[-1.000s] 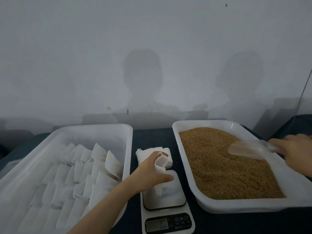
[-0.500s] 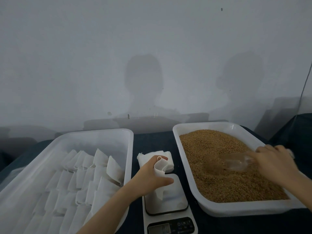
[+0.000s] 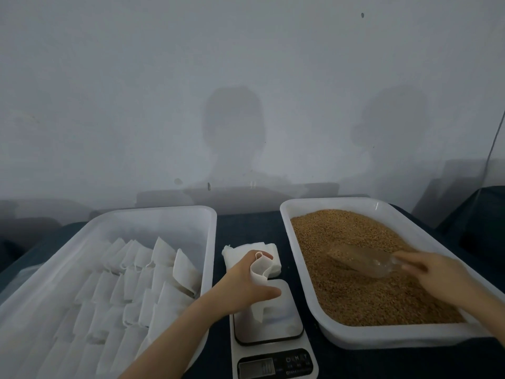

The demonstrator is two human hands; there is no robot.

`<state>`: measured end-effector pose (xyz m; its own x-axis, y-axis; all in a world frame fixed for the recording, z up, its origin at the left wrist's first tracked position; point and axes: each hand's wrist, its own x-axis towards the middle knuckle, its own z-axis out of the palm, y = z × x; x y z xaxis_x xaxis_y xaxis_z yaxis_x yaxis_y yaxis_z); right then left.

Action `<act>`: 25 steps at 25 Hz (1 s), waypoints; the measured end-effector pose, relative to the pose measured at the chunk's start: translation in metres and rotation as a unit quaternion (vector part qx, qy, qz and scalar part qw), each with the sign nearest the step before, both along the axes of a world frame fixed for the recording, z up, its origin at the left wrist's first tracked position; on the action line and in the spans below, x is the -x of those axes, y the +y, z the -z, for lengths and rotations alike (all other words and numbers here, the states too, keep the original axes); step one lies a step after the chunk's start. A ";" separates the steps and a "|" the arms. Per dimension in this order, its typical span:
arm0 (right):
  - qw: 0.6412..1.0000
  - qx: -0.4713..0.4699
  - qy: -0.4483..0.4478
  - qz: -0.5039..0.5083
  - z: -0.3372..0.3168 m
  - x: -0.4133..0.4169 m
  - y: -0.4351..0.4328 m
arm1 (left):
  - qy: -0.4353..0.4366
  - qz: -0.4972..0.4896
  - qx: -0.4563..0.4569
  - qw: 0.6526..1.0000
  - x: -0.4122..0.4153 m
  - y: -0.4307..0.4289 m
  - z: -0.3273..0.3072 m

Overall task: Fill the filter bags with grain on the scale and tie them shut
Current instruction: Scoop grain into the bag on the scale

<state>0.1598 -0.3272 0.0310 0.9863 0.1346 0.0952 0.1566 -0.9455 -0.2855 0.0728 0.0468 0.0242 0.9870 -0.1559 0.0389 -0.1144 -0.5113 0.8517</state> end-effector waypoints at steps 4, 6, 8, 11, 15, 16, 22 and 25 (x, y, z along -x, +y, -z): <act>1.000 -0.015 0.002 0.014 -0.004 0.009 -0.002 | 0.008 0.012 0.006 1.000 0.001 0.000 0.000; 1.000 -0.018 -0.002 0.022 -0.004 0.012 -0.002 | 0.008 0.021 0.005 1.000 0.002 0.000 -0.001; 1.000 -0.015 0.000 0.025 -0.006 0.016 -0.002 | 0.010 0.026 0.004 1.000 0.003 0.000 -0.002; 0.999 -0.025 0.003 0.025 -0.018 0.022 0.003 | 0.016 0.027 -0.010 0.999 0.002 -0.001 -0.001; 0.995 -0.087 0.016 -0.039 -0.051 0.036 0.023 | 0.028 0.014 -0.030 0.999 -0.001 -0.003 0.003; 0.993 -0.097 0.020 -0.064 -0.060 0.040 0.031 | 0.030 0.010 -0.035 0.999 -0.002 -0.003 0.005; 0.985 -0.058 0.018 -0.161 -0.097 0.055 0.085 | 0.030 0.007 -0.033 0.999 -0.002 -0.003 0.008; 0.982 -0.046 0.032 -0.183 -0.103 0.057 0.103 | 0.030 0.006 -0.035 0.999 -0.002 -0.003 0.009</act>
